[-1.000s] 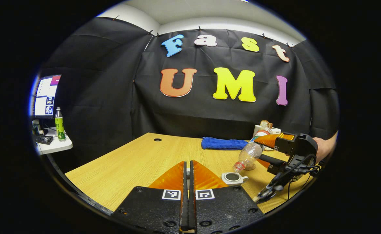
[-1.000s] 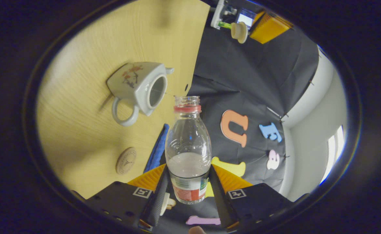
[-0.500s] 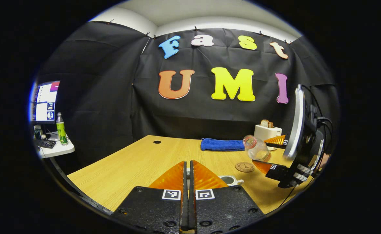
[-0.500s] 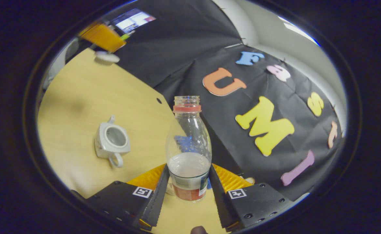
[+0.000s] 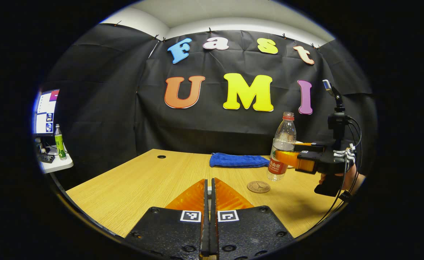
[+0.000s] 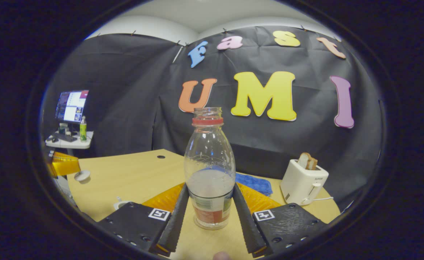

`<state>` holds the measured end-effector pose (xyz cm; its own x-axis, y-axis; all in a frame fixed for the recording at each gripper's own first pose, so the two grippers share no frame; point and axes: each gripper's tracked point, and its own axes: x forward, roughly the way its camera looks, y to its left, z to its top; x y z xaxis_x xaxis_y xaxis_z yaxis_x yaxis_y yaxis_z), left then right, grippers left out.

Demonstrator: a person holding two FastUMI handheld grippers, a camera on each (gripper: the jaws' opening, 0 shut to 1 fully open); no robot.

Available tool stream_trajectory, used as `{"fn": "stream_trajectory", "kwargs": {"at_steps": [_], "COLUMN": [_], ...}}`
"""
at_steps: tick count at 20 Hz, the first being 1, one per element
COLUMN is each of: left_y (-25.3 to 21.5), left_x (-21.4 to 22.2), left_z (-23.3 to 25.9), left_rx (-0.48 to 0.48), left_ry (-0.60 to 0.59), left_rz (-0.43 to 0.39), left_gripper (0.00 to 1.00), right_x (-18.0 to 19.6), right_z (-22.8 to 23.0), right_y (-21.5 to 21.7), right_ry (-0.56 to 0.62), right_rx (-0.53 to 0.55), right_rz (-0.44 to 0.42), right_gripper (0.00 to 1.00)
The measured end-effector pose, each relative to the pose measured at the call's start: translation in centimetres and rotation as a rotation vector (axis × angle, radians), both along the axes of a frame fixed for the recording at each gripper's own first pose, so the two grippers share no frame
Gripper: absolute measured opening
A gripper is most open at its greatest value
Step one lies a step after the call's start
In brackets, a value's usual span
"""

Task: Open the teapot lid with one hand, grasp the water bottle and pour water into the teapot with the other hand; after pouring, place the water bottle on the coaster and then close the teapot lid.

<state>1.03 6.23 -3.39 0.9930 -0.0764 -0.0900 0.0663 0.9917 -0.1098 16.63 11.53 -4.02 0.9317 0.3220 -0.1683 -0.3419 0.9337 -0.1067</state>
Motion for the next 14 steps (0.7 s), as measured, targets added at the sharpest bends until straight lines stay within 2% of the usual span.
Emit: {"fn": "stream_trajectory", "kwargs": {"at_steps": [3,6,14], "left_y": [-0.3,-0.5,0.7], "left_x": [0.3,0.4,0.7], "left_z": [-0.4,-0.7,-1.2], "left_rx": [0.005,0.006,0.002], "left_ry": [0.009,0.016,0.027], "left_rz": [-0.011,-0.018,-0.006], "left_gripper": [0.03,0.03,0.03], "right_x": [1.9,3.9,5.6], "right_z": [-1.1,-2.3,-6.7], "right_y": [-0.2,0.0,0.7], "right_ry": [0.032,0.058,0.144], "right_rx": [0.047,0.048,0.037], "right_rz": [-0.001,-0.016,-0.028], "right_gripper": [0.69,0.70,0.70]}}
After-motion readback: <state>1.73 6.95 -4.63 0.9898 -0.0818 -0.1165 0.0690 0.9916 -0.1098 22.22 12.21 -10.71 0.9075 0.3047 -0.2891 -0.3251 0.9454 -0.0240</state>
